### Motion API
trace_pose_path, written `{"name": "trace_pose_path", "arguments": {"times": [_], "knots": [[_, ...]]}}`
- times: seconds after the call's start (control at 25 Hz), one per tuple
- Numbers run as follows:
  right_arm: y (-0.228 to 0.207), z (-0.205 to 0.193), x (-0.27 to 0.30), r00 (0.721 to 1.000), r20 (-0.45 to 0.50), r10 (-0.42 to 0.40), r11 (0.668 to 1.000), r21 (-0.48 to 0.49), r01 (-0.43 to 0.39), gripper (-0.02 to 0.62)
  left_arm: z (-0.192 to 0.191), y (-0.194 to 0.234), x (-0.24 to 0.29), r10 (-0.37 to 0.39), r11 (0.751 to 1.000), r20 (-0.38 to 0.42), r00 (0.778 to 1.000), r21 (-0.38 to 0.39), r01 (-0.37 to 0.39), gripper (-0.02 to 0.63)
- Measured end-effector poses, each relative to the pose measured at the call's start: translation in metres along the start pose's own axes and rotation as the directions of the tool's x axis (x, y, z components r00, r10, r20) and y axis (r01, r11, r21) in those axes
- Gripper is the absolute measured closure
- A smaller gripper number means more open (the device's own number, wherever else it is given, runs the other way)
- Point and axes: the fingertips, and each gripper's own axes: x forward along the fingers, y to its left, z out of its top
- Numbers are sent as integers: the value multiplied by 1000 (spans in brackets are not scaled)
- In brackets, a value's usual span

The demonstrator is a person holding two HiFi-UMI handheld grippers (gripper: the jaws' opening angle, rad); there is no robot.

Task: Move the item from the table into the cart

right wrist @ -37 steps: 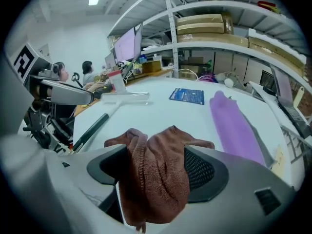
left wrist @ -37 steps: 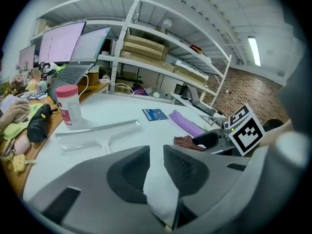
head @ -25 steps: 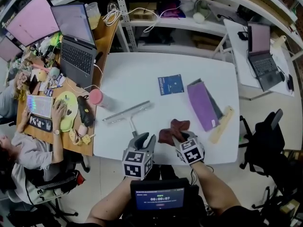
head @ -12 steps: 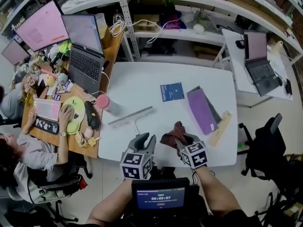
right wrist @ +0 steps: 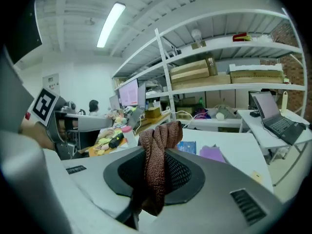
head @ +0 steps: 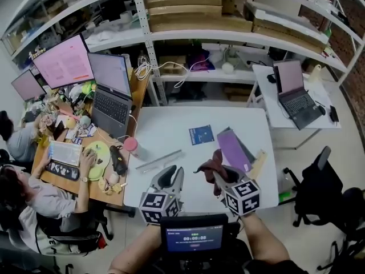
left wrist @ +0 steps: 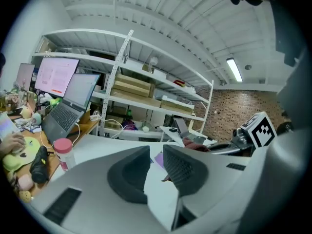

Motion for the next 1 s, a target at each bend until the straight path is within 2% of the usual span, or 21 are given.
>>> {"name": "trace_pose_path", "arguments": {"times": [0.08, 0.24, 0.4, 0.52, 0.76, 0.88, 1.0], "knots": [[10, 23, -22, 998, 61, -1, 1000, 6, 1, 523, 14, -9, -15, -14, 1000, 44, 999, 21, 13, 526], [31, 54, -61, 989, 147, -15, 998, -55, 23, 523, 33, -23, -45, -36, 999, 105, 994, 43, 31, 550], [45, 65, -92, 977, 214, -13, 997, -69, 28, 523, 47, -39, -70, -51, 997, 161, 986, 65, 41, 604], [50, 67, -110, 971, 241, -13, 996, -77, 33, 523, 50, -52, -77, -76, 995, 181, 981, 76, 63, 604], [32, 73, -156, 957, 281, -64, 994, -63, 85, 523, 56, -99, -63, -151, 984, 160, 975, 119, 133, 604], [13, 72, -189, 946, 306, -109, 990, -53, 131, 523, 63, -137, -53, -216, 970, 167, 962, 149, 192, 604], [-10, 68, -224, 924, 334, -188, 977, -31, 210, 523, 62, -175, -38, -295, 945, 158, 942, 192, 263, 604]]}}
